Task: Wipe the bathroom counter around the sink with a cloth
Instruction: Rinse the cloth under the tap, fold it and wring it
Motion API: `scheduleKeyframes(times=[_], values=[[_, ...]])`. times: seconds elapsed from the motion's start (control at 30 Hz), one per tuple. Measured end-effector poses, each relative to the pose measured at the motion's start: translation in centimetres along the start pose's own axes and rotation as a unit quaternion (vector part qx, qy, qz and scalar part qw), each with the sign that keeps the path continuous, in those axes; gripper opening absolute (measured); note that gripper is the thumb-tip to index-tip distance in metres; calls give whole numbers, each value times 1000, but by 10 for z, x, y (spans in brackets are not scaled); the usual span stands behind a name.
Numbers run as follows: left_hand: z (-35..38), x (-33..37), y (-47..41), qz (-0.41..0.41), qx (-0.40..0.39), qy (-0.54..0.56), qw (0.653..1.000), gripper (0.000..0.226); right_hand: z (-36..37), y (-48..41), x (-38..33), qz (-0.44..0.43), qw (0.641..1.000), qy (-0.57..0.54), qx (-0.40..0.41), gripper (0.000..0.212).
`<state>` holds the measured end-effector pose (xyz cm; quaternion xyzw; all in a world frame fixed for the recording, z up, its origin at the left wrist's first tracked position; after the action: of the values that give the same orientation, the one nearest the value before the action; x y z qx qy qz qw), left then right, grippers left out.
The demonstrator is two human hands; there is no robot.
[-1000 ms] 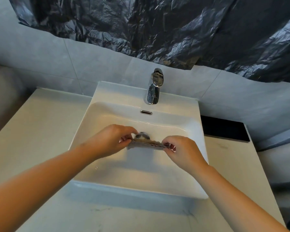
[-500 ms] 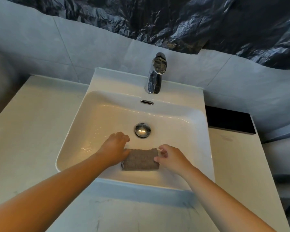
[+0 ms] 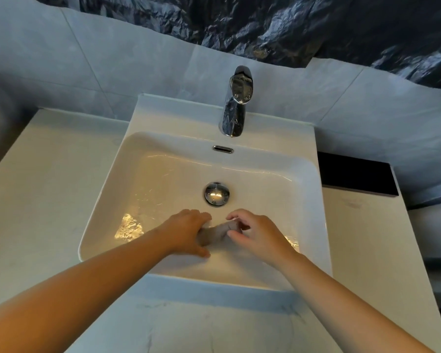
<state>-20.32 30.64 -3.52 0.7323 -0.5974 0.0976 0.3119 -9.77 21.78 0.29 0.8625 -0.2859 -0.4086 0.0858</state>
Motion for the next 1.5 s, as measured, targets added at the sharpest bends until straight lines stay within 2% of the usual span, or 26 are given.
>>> scheduleKeyframes(times=[0.1, 0.23, 0.3, 0.37, 0.47, 0.53, 0.6, 0.67, 0.73, 0.77, 0.8, 0.87, 0.93, 0.97, 1.03, 1.07, 1.13, 1.17, 1.2, 1.23, 1.3, 1.37, 1.4, 1.5], values=[[-9, 10, -2, -17, 18, 135, 991, 25, -20, 5, -23, -29, 995, -83, 46, 17], [-36, 34, -3, -1, 25, 306, 952, 10, -44, 9, -40, -38, 974, -169, 145, 12], [-47, 54, 0, 19, -11, 384, 923, 9, -61, 14, -49, -45, 963, -166, 209, 22], [-58, 70, 3, 22, -34, 412, 910, 22, -80, 17, -60, -67, 954, -156, 247, 27], [-77, 79, 5, 5, -26, 329, 944, 46, -97, 10, -70, -47, 966, -121, 223, 26], [-92, 75, 3, -12, 12, 226, 974, 49, -95, -2, -65, 39, 982, -71, 169, 30], [-110, 76, -1, 0, 63, 111, 992, 45, -89, -11, -53, 136, 982, -63, 112, 33], [-123, 85, -4, 40, 91, -19, 995, 43, -77, -16, -35, 254, 958, -132, 23, 33], [-129, 96, -6, 90, 103, -108, 985, 43, -61, -9, -23, 358, 906, -200, -100, 31], [-130, 100, -7, 110, 107, -127, 980, 42, -57, -5, -20, 385, 887, -210, -143, 28], [-129, 101, -6, 120, 109, -125, 979, 40, -58, -4, -19, 388, 884, -205, -158, 26], [-130, 95, -4, 103, 120, -53, 986, 35, -73, -10, -26, 313, 925, -185, -109, 24], [-133, 81, 0, 55, 130, 111, 984, 32, -90, -5, -40, 183, 957, -223, -37, 26], [-131, 75, 2, 32, 121, 230, 965, 32, -96, 2, -46, 124, 963, -240, -14, 28], [-120, 76, 5, 17, 55, 448, 892, 42, -104, 21, -57, 10, 969, -242, 40, 35], [-113, 84, 8, 28, 6, 519, 854, 48, -108, 29, -61, -28, 963, -257, 70, 39], [-105, 103, 12, 55, -71, 592, 801, 49, -115, 38, -66, -68, 939, -309, 134, 43], [-103, 111, 11, 65, -91, 605, 788, 46, -119, 40, -68, -77, 926, -326, 174, 41], [-102, 116, 10, 68, -98, 602, 789, 43, -122, 42, -69, -77, 914, -335, 214, 39], [-102, 119, 6, 65, -91, 582, 805, 40, -123, 42, -69, -67, 905, -340, 245, 39], [-109, 113, -2, 43, -41, 473, 879, 37, -124, 36, -65, -15, 910, -314, 271, 37], [-122, 106, -7, 26, 11, 308, 951, 33, -119, 21, -57, 64, 936, -244, 243, 35], [-127, 106, -8, 29, 27, 236, 971, 31, -117, 14, -55, 95, 949, -209, 216, 36], [-135, 115, -13, 67, 26, 49, 996, 32, -108, -1, -49, 165, 965, -161, 120, 37]])
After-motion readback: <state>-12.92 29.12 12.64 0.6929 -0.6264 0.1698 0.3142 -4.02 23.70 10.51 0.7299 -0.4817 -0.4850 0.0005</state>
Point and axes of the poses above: each hand's wrist, its own y-axis away from the middle knuckle, its own z-axis out of the palm, x = y × z, the point moved 9 cm from there along -y, towards the middle knuckle, and after that the axes turned 15 degrees about z, right-handed, at the moved point
